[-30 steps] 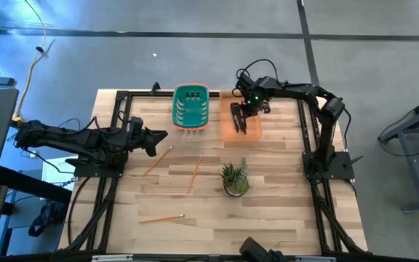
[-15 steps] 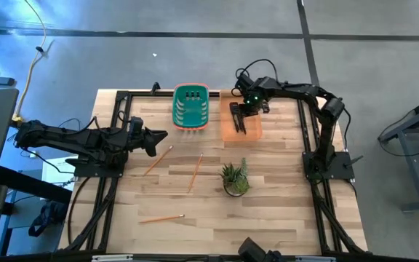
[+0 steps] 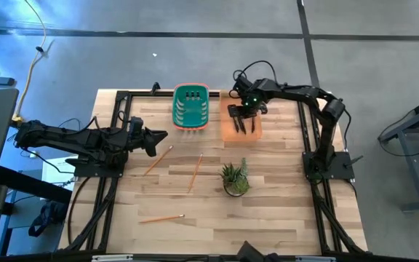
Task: Sort pens & pencils
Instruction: Put the middle left pencil into the green bin
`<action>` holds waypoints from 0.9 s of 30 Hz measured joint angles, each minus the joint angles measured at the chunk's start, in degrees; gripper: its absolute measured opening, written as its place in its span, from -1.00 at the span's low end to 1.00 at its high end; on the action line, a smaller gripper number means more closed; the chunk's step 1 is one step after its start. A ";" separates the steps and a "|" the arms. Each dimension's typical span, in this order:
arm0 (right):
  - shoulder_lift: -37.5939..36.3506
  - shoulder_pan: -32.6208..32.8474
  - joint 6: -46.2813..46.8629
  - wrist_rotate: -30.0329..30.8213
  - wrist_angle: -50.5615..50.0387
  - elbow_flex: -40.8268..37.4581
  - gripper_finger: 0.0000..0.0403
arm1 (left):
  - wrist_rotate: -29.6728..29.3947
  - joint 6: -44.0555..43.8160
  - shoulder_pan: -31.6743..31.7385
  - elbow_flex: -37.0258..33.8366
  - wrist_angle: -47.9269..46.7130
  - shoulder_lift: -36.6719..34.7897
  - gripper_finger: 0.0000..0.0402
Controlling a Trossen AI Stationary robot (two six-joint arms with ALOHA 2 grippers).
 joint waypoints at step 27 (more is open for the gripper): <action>-4.60 20.96 -9.80 12.39 -26.05 41.87 -0.52 | 4.87 2.35 0.00 0.00 -0.15 -0.01 -0.71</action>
